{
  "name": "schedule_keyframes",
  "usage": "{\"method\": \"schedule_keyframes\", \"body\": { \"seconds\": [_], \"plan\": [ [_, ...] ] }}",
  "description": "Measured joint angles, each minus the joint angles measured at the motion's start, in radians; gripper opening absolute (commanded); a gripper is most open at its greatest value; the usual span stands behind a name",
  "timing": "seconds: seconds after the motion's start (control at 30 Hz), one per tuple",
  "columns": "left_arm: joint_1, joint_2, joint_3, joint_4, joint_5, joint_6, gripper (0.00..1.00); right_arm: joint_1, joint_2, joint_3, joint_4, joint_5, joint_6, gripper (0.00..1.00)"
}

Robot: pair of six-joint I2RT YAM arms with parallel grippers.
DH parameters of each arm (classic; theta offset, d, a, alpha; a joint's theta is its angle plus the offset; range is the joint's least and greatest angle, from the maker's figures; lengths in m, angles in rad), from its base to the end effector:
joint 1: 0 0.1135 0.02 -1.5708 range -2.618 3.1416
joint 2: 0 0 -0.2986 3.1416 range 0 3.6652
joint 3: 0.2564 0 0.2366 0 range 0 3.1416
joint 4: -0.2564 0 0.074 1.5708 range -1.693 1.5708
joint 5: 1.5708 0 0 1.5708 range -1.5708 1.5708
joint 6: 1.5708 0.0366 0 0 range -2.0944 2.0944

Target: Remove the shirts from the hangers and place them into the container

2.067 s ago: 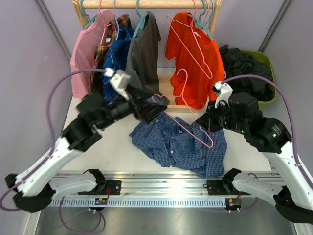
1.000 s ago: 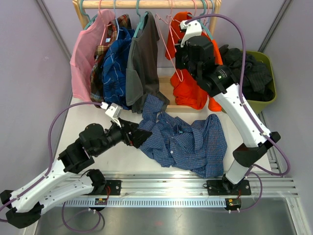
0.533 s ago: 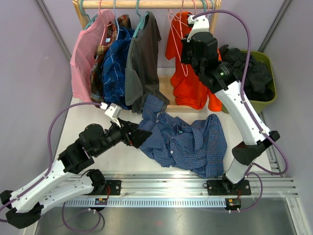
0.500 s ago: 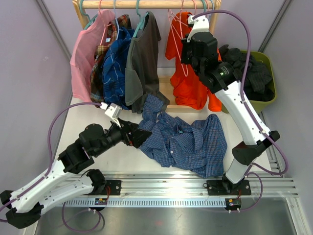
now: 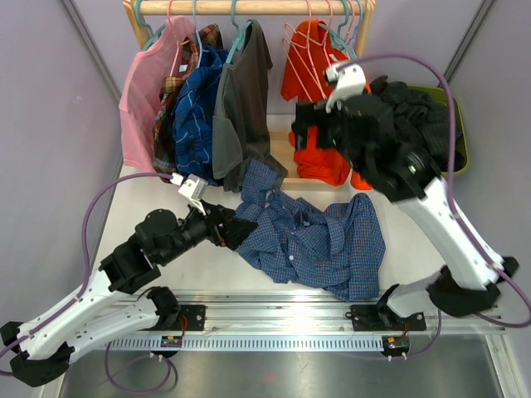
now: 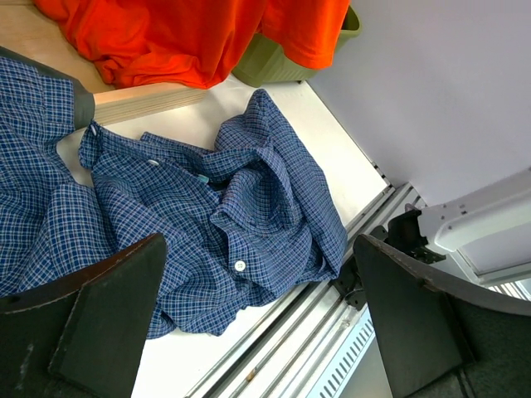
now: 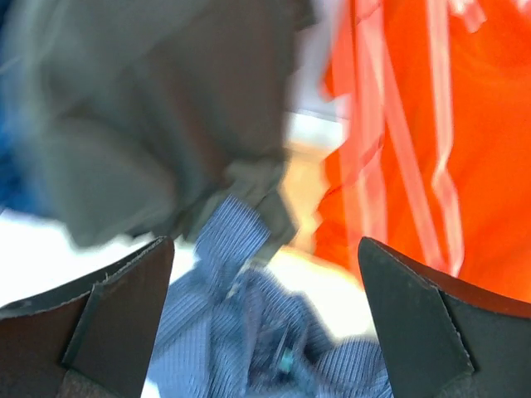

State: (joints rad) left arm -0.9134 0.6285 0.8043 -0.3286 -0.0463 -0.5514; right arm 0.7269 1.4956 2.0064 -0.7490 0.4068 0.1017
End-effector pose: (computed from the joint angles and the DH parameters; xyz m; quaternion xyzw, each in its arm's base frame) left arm 0.0640 -0.0802 0.3713 0.1218 0.7491 -0.4222 0.4957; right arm 0.2132 0.1702 0.5501 -0.1180 0.7710 0.0983 0.6181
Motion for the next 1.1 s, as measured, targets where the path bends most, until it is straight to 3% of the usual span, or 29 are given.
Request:
{"method": "schedule_keyframes", "body": {
  "seconds": [0.13, 0.3, 0.53, 0.83, 1.1],
  "plan": [
    [0.0, 0.021, 0.003, -0.005, -0.012, 0.002, 0.99, 0.137, -0.248, -0.229, -0.02, 0.03, 0.031, 1.0],
    [0.0, 0.066, 0.014, -0.032, -0.045, 0.013, 0.99, 0.148, -0.46, -0.571, -0.107, 0.103, 0.189, 0.99],
    [0.0, 0.207, 0.014, -0.045, -0.081, 0.013, 0.99, 0.162, -0.41, -0.962, -0.216, 0.129, 0.464, 0.99],
    [0.0, 0.349, 0.0, -0.09, -0.123, -0.034, 0.99, 0.163, -0.375, -1.01, -0.279, 0.278, 0.735, 1.0],
    [0.0, 0.343, -0.053, -0.054, -0.122, -0.055, 0.99, 0.146, -0.304, -1.236, -0.099, 0.243, 0.857, 0.99]
  ]
}}
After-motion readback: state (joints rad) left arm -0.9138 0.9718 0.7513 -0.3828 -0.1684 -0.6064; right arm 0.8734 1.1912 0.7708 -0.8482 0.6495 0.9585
